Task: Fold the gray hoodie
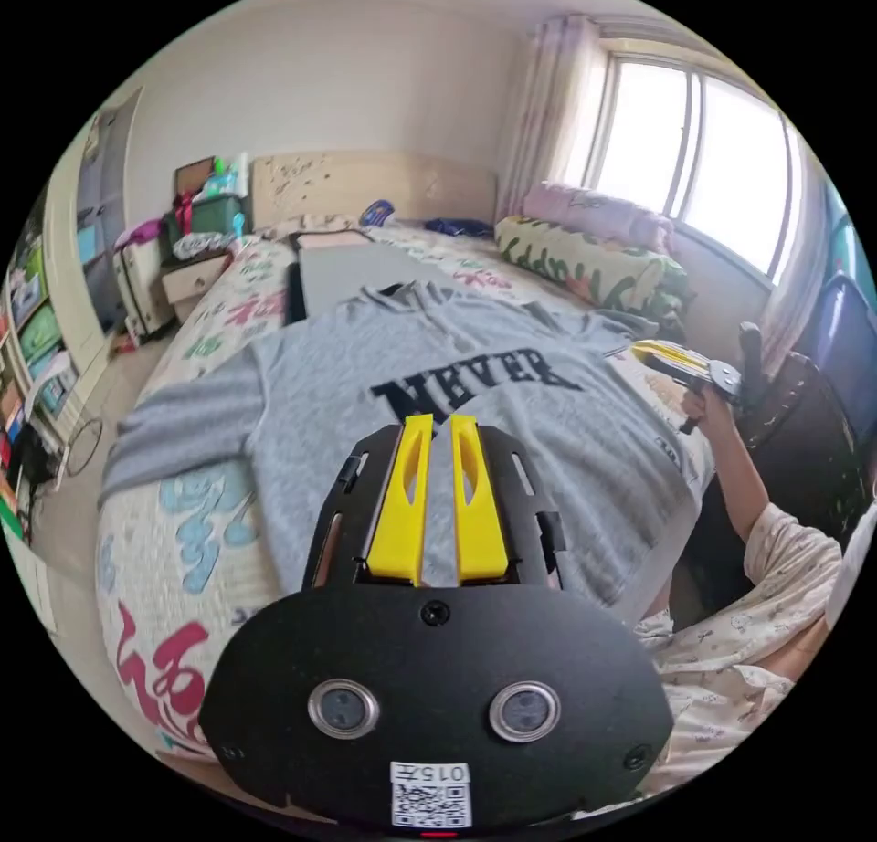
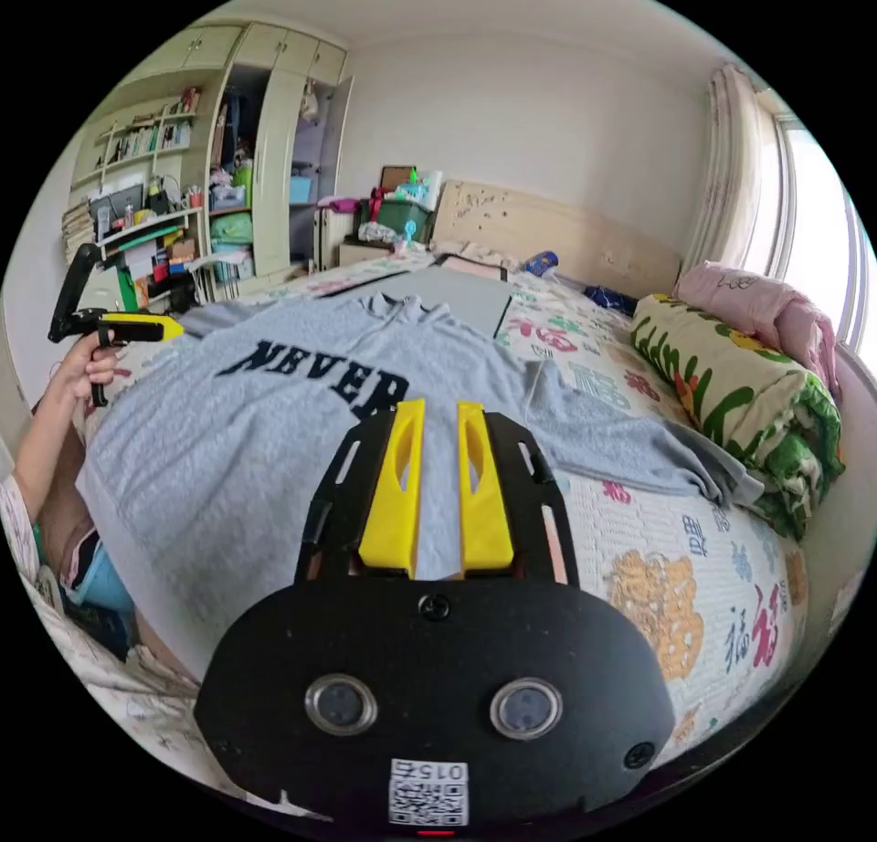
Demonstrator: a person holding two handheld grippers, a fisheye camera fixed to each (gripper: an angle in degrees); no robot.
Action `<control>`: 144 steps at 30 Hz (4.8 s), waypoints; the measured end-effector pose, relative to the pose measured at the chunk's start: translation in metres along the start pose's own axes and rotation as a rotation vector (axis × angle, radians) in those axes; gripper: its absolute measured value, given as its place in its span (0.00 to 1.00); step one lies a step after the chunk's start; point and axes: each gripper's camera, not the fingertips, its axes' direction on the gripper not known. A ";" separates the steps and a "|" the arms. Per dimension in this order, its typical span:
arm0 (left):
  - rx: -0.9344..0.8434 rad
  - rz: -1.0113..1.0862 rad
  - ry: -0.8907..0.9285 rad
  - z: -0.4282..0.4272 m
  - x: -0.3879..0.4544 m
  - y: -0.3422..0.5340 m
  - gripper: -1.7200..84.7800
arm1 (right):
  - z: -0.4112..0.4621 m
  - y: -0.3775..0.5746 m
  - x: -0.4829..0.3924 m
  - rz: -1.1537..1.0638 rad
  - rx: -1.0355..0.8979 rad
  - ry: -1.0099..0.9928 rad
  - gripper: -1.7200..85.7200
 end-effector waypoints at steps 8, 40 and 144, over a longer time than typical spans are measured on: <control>-0.229 -0.114 -0.077 -0.020 -0.022 0.041 0.17 | 0.000 0.067 0.021 0.026 -0.273 0.074 0.17; -0.271 0.026 -0.034 -0.146 0.098 -0.032 0.06 | -0.029 0.143 -0.056 -0.262 -0.474 0.187 0.07; 0.090 0.528 0.101 -0.070 0.098 0.185 0.12 | -0.236 -0.313 -0.281 -0.030 -0.384 0.076 0.10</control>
